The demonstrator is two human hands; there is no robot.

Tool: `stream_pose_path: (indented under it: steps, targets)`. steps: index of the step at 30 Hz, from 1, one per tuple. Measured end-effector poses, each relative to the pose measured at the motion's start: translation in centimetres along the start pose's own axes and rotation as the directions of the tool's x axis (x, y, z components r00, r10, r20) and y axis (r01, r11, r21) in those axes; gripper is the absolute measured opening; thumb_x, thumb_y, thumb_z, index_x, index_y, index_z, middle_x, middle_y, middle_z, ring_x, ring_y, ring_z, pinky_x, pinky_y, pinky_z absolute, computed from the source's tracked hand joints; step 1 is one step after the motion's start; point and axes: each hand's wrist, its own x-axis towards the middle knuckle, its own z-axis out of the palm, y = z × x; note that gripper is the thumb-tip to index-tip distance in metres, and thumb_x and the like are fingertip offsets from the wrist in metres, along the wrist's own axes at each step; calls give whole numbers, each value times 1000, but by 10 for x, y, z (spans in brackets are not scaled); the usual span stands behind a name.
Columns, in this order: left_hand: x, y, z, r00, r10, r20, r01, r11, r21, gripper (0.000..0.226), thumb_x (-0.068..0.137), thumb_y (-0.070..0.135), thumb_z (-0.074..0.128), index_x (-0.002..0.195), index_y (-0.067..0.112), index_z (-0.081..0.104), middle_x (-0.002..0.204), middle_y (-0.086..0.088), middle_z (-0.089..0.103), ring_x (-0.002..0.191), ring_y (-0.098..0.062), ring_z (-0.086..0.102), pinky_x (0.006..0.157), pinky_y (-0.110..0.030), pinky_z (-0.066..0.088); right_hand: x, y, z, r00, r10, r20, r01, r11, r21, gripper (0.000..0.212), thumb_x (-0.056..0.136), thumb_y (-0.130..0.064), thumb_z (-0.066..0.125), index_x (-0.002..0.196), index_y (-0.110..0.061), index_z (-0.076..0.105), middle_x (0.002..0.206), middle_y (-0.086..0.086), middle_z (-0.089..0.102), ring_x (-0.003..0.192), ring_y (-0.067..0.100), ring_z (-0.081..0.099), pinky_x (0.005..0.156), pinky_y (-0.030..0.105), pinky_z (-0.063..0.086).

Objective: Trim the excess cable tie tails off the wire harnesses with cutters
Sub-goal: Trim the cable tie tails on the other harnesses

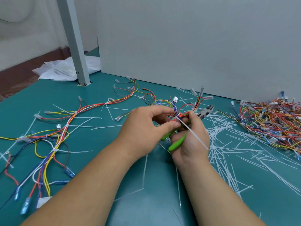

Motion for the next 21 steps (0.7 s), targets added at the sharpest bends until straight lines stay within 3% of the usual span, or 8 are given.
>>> stream_pose_path:
  steps: [2,4,7,11,15,18,21]
  targets:
    - [0,2,1,1000,12,-20,-12,999,-45,14,82,26,83,86,38,78,77,18,75,72,2,68,64,-6,43,-1,-1,0,1000,1,25,-1,1000,0,17,104,-17,56,88,-14,54,73,9,50,67,26,55,72,39,51]
    - [-1,2,2,997,7,-74,-15,994,-109,21,84,19,82,76,38,76,71,19,74,65,4,65,63,-7,46,-4,0,0,998,-13,56,13,1000,0,12,104,-18,57,92,-14,56,68,1,52,60,15,52,60,30,47]
    - [2,2,1,985,-41,-168,15,988,-154,17,86,19,81,74,31,77,61,15,68,55,3,54,57,-12,43,-8,3,1,993,-102,57,107,989,-101,14,103,-14,58,90,-15,55,67,-3,54,58,13,51,58,31,43]
    - [4,2,1,958,-60,-279,19,989,-146,11,86,22,80,75,23,76,66,11,70,56,1,54,56,-14,44,-15,8,0,959,-271,81,283,914,-292,11,89,-19,67,87,-19,56,62,-1,54,57,16,52,53,31,44]
    - [5,1,1,935,-85,-343,34,988,-152,12,86,21,79,76,25,74,65,13,69,56,2,56,55,-19,51,-20,9,-2,921,-351,170,390,837,-383,12,84,-28,70,87,-22,61,69,6,57,62,19,54,57,31,46]
    - [6,1,1,930,-84,-358,30,988,-154,11,87,21,80,78,27,75,61,11,67,55,-1,51,51,-24,49,-24,9,-1,928,-293,229,361,860,-360,22,80,-41,68,92,-23,65,73,-1,58,66,17,53,61,30,47]
    - [5,0,2,930,-55,-362,14,993,-116,7,87,23,79,81,25,75,56,15,59,52,-1,44,49,-18,39,-26,11,1,928,-268,260,351,863,-363,20,86,-32,60,99,-18,67,77,-3,59,73,18,53,69,33,46]
